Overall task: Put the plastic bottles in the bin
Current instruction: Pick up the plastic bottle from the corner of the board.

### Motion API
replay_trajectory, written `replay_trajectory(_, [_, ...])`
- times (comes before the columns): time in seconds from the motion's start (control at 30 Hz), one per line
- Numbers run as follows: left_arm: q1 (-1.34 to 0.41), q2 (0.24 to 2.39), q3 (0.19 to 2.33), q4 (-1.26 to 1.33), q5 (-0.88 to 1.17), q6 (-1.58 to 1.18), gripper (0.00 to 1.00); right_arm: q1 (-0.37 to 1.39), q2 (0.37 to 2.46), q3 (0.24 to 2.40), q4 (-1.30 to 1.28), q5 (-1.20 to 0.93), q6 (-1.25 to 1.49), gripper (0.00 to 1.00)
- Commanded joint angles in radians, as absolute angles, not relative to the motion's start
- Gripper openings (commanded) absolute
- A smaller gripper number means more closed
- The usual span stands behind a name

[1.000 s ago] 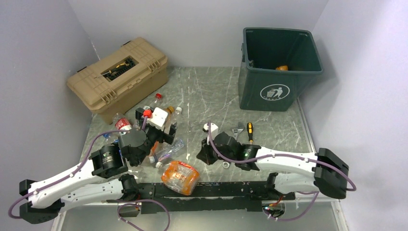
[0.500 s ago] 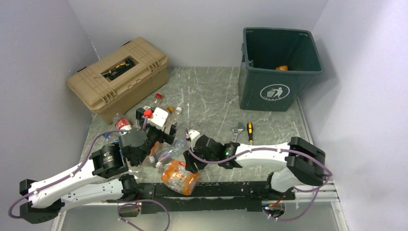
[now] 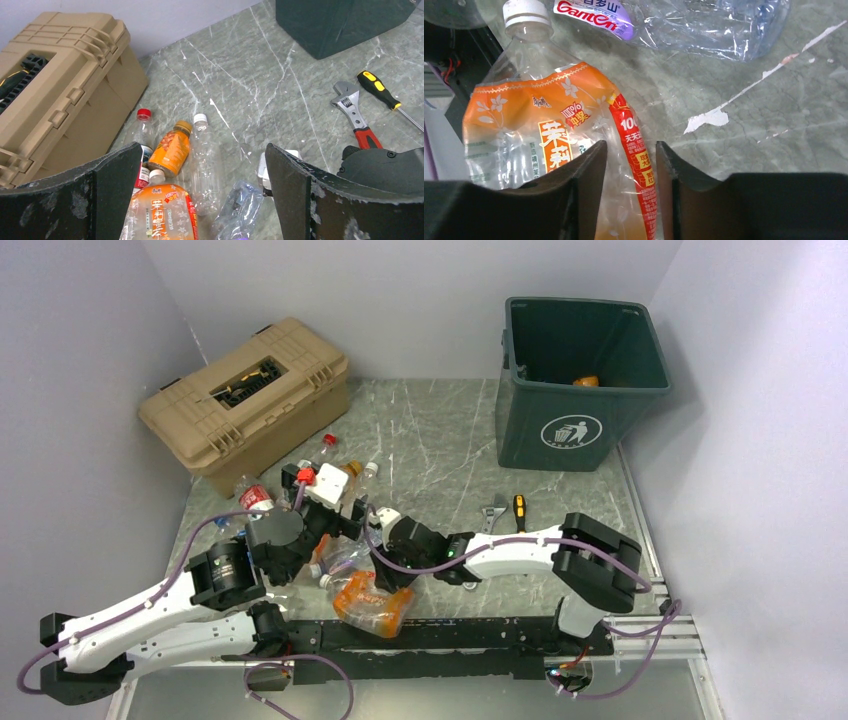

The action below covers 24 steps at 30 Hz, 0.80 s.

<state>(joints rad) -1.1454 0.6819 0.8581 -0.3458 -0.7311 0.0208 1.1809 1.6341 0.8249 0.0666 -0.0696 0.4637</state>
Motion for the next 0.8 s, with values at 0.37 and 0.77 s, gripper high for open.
replay_trajectory(0.37, [-1.154,0.67,0.887,-0.33,-0.733,0.006,0.99,1.162,1.51,0.763,0.074,-0.003,0.481,0.0])
replay_trajectory(0.77, [-1.156,0.679,0.885,-0.328,-0.737,0.007,0.99,1.138,1.271,0.646,-0.027,0.16,0.501,0.0])
